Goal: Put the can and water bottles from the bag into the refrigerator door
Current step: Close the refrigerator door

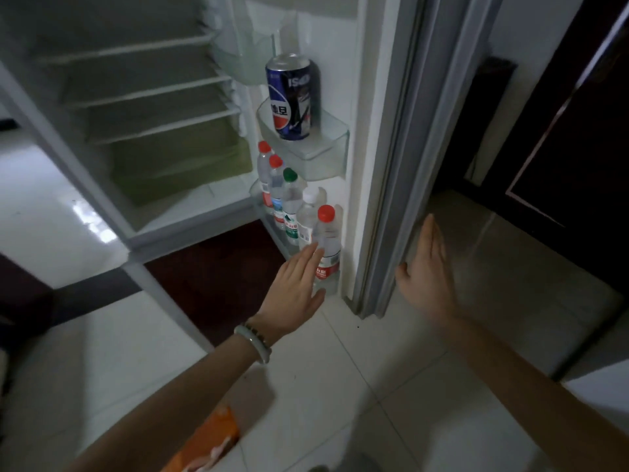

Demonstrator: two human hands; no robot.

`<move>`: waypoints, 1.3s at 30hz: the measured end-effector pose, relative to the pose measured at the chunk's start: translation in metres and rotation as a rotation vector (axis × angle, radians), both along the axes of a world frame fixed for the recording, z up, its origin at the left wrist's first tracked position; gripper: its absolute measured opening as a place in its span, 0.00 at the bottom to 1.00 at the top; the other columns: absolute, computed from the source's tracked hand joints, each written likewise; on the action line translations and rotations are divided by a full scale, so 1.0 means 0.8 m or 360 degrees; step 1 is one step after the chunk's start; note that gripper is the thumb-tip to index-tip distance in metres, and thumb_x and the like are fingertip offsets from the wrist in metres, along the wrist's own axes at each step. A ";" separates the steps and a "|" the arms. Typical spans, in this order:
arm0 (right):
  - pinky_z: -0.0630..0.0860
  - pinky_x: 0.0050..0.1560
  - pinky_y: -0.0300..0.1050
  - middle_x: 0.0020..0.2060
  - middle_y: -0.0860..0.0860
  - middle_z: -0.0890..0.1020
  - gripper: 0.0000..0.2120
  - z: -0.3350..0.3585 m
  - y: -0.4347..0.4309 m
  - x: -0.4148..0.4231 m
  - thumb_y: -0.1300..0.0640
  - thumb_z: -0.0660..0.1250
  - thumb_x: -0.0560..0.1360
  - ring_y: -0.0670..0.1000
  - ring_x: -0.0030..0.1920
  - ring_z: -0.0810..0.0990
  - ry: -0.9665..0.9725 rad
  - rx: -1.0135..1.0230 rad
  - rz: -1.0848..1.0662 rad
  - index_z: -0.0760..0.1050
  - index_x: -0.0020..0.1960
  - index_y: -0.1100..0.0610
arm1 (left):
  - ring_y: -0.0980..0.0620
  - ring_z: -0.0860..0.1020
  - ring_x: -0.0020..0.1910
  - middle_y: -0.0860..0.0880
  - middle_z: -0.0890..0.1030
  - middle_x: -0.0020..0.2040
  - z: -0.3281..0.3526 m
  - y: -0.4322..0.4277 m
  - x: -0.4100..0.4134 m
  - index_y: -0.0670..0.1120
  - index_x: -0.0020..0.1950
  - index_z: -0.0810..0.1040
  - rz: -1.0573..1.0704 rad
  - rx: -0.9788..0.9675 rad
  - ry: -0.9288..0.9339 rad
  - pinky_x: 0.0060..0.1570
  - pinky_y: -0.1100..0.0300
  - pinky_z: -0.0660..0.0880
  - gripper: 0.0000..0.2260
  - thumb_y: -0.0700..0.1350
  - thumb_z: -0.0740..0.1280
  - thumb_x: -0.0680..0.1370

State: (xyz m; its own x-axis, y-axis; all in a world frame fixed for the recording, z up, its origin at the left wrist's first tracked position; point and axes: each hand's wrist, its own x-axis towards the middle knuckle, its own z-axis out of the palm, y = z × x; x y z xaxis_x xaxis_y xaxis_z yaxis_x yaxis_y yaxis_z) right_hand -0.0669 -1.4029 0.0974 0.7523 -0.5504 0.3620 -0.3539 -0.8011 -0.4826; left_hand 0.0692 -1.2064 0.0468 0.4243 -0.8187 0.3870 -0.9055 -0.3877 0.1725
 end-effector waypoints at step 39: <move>0.51 0.72 0.55 0.75 0.61 0.50 0.42 -0.014 0.320 0.369 0.62 0.70 0.69 0.61 0.74 0.49 0.0185 -0.0498 0.1430 0.49 0.75 0.56 | 0.51 0.38 0.74 0.42 0.36 0.75 0.051 0.319 0.174 0.42 0.75 0.39 0.0985 -0.0335 0.0279 0.70 0.68 0.41 0.40 0.48 0.65 0.76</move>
